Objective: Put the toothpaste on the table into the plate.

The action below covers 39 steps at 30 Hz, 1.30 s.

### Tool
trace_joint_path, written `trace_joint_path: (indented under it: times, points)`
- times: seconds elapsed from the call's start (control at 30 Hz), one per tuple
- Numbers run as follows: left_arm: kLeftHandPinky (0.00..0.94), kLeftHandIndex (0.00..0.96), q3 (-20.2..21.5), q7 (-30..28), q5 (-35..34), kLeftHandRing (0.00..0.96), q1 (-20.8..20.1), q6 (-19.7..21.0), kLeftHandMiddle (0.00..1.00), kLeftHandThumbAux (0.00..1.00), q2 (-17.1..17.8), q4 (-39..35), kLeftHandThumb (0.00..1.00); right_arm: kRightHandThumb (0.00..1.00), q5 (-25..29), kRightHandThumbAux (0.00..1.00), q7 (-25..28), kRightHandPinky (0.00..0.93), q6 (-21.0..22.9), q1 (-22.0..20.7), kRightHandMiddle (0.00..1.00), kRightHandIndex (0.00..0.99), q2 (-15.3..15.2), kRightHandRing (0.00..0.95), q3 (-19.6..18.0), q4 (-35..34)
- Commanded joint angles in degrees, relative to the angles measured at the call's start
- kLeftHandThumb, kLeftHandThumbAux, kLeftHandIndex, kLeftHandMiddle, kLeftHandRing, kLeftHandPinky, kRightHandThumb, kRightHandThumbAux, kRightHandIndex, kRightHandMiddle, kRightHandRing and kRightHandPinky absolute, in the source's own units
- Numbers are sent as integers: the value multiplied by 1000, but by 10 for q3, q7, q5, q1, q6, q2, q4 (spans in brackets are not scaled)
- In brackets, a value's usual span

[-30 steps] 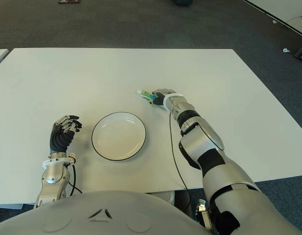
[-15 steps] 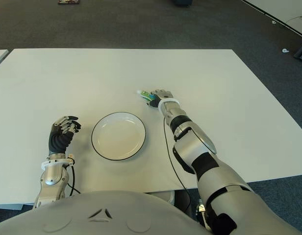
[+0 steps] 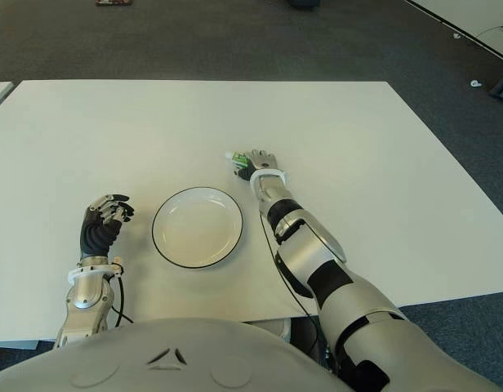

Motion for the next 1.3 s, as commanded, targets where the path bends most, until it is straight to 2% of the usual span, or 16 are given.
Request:
trace_joint_path:
  times: [0.03,0.17,0.4,0.53,0.73,0.87,0.9,1.0,1.2,1.3]
  points:
    - [507,430,5,0,-8,538,3,1,554,718,-4,-1,701,556,-15,198,-21,0,5,47,0,0,27,0,24,25]
    - [505,430,7,5,-5,534,3,-6,551,718,-3,3,702,577,-39,207,-35,0,11,53,0,0,31,0,56,38]
    - [504,429,10,3,-7,536,5,-15,553,719,-4,6,702,597,-73,219,-31,0,21,53,0,0,32,0,97,44]
    - [501,429,12,2,-8,535,7,-13,555,719,-6,3,701,597,-78,226,-33,0,25,57,0,0,31,0,105,41]
    - [499,429,13,-1,-12,533,9,-4,554,718,-9,-4,701,603,-61,258,-59,9,22,63,0,0,31,0,90,35]
    - [493,429,14,0,-14,529,10,-1,549,718,-11,-7,701,606,-52,314,-80,85,19,66,0,0,30,0,78,33]
    - [493,429,15,1,-14,529,9,-3,548,718,-11,-5,702,604,-50,345,-86,139,17,66,0,0,29,8,74,33]
    - [494,429,16,3,-12,529,8,-6,546,719,-11,-3,702,600,-47,383,-98,202,13,65,0,0,27,24,67,35]
    - [502,430,17,4,-8,530,8,-14,545,719,-10,1,701,666,-39,503,-128,292,12,65,162,183,28,196,52,37]
    - [504,430,18,4,-7,530,8,-15,546,719,-9,2,701,686,-38,529,-136,303,12,63,205,242,29,233,49,37]
